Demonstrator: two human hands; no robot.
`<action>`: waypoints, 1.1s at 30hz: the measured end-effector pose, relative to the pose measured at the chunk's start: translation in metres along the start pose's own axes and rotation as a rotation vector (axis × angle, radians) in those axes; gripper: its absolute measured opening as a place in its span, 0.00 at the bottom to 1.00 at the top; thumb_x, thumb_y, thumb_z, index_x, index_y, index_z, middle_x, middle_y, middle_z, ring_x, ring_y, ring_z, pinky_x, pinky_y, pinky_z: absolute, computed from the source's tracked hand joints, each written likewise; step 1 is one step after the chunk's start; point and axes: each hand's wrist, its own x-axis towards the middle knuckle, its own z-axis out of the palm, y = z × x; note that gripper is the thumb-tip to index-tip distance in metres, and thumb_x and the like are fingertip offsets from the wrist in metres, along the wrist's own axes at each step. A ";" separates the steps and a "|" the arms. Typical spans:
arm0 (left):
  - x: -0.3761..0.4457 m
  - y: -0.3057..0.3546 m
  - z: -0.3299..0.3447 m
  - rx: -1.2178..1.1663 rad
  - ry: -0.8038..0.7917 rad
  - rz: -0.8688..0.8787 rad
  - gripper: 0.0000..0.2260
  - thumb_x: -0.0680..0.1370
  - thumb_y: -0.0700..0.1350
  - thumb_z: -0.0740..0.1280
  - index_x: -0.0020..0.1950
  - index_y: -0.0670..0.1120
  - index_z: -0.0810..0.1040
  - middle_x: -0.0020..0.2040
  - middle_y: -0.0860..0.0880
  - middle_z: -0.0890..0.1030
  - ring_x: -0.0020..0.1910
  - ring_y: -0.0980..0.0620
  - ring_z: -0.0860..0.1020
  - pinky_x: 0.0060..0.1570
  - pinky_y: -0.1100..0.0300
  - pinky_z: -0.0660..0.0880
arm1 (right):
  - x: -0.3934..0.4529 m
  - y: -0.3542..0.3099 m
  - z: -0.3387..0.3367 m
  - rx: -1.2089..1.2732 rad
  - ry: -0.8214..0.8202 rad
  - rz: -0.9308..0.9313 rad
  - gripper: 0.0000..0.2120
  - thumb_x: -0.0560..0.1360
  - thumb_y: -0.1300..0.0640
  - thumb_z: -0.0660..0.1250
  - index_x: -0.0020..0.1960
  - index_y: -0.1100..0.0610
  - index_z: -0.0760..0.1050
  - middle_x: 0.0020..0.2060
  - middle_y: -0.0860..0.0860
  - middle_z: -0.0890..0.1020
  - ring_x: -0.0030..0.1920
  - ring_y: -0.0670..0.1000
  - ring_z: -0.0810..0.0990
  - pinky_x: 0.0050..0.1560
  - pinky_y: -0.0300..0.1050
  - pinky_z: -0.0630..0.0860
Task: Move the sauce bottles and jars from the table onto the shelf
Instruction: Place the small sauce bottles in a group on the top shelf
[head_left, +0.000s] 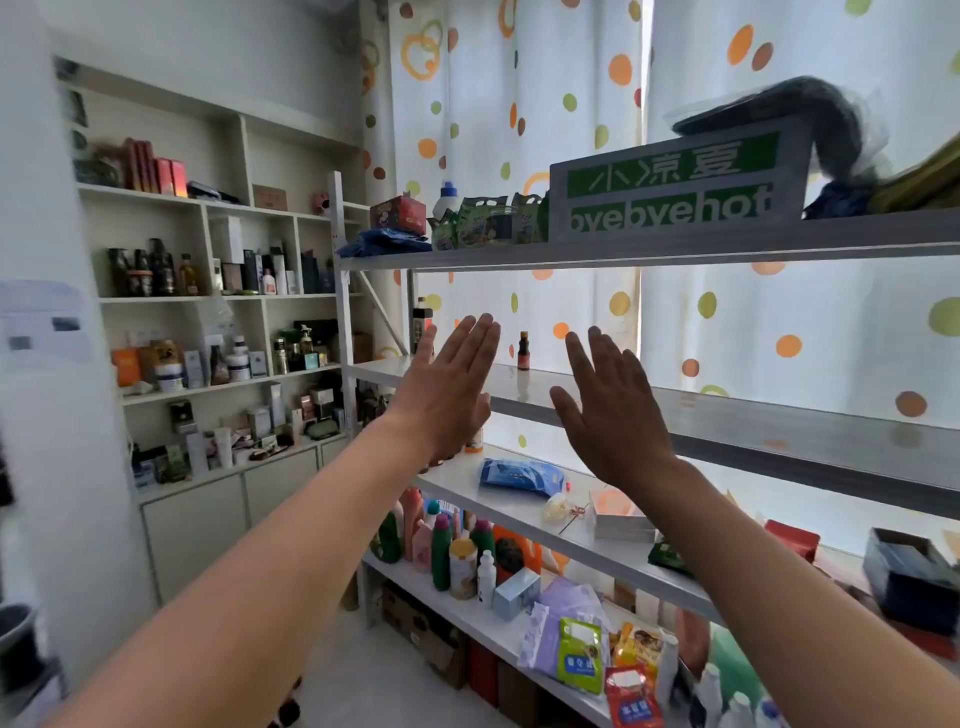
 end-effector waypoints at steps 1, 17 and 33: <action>-0.001 -0.001 0.001 0.013 0.012 -0.003 0.34 0.83 0.55 0.52 0.77 0.44 0.31 0.78 0.47 0.33 0.77 0.48 0.35 0.76 0.42 0.40 | 0.000 -0.001 0.000 -0.005 0.013 -0.001 0.31 0.81 0.41 0.43 0.80 0.51 0.43 0.80 0.55 0.46 0.80 0.54 0.44 0.75 0.48 0.38; -0.120 -0.005 0.085 -0.141 -0.190 -0.204 0.35 0.82 0.57 0.49 0.75 0.44 0.29 0.75 0.47 0.28 0.75 0.50 0.31 0.75 0.45 0.37 | -0.066 -0.083 0.094 0.210 -0.203 -0.183 0.32 0.81 0.41 0.44 0.80 0.52 0.42 0.80 0.53 0.43 0.78 0.49 0.38 0.74 0.44 0.34; -0.369 -0.013 0.133 -0.304 -0.368 -0.771 0.33 0.82 0.51 0.56 0.79 0.45 0.38 0.80 0.49 0.40 0.78 0.54 0.39 0.77 0.51 0.40 | -0.195 -0.243 0.173 0.494 -0.507 -0.541 0.31 0.83 0.44 0.49 0.80 0.55 0.44 0.80 0.56 0.48 0.79 0.52 0.43 0.77 0.47 0.37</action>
